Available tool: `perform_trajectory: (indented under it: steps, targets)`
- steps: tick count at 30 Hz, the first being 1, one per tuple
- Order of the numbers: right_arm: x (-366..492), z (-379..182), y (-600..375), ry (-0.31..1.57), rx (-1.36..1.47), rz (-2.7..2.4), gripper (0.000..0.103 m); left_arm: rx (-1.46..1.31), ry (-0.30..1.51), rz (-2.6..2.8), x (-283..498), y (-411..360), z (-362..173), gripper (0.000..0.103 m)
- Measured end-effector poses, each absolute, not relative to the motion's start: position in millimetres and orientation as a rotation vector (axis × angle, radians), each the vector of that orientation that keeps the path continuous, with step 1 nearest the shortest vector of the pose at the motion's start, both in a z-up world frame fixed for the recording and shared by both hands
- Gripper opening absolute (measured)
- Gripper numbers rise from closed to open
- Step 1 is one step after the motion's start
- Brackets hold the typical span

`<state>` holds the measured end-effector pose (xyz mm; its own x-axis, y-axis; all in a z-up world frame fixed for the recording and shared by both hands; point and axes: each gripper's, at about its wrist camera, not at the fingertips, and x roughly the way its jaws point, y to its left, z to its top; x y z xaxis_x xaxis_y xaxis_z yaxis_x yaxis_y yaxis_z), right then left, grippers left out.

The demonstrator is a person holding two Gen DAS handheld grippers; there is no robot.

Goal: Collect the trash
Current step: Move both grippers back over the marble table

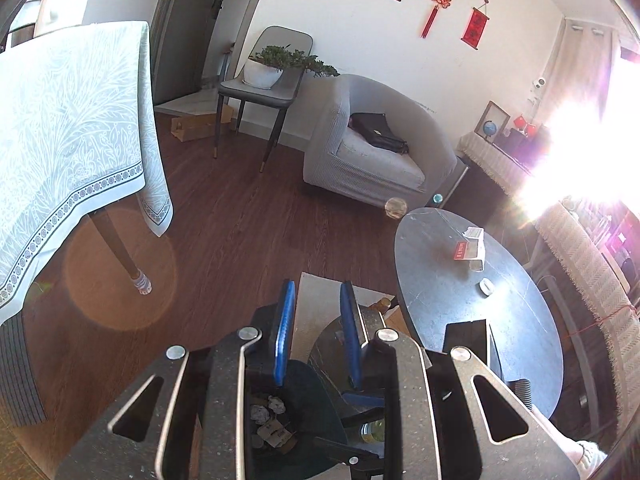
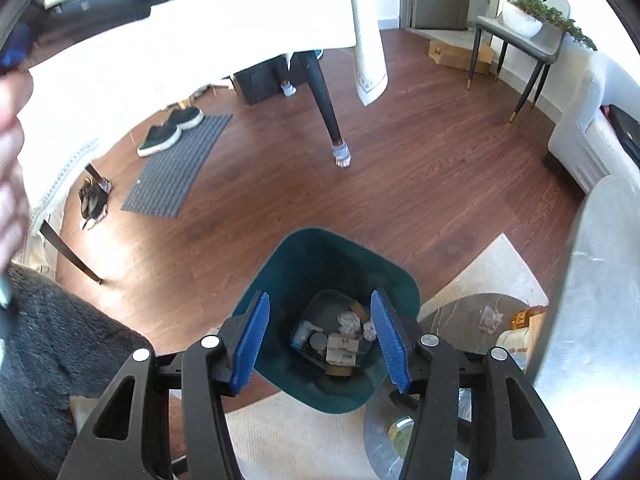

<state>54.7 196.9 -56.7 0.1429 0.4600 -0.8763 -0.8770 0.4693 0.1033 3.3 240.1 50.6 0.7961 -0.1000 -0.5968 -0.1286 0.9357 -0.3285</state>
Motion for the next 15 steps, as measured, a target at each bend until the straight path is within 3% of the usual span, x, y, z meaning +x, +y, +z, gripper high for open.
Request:
perform_trajectory:
  steps: [11, 15]
  targets:
    - [83, -3, 159, 0.919, -0.358, 0.982, 0.051, -0.356, 0.622, 0.0, 21, 221, 62, 0.025]
    - [99, 10, 138, 0.901, -0.307, 0.952, 0.051, -0.352, 0.626, -0.024, 30, 209, 60, 0.031]
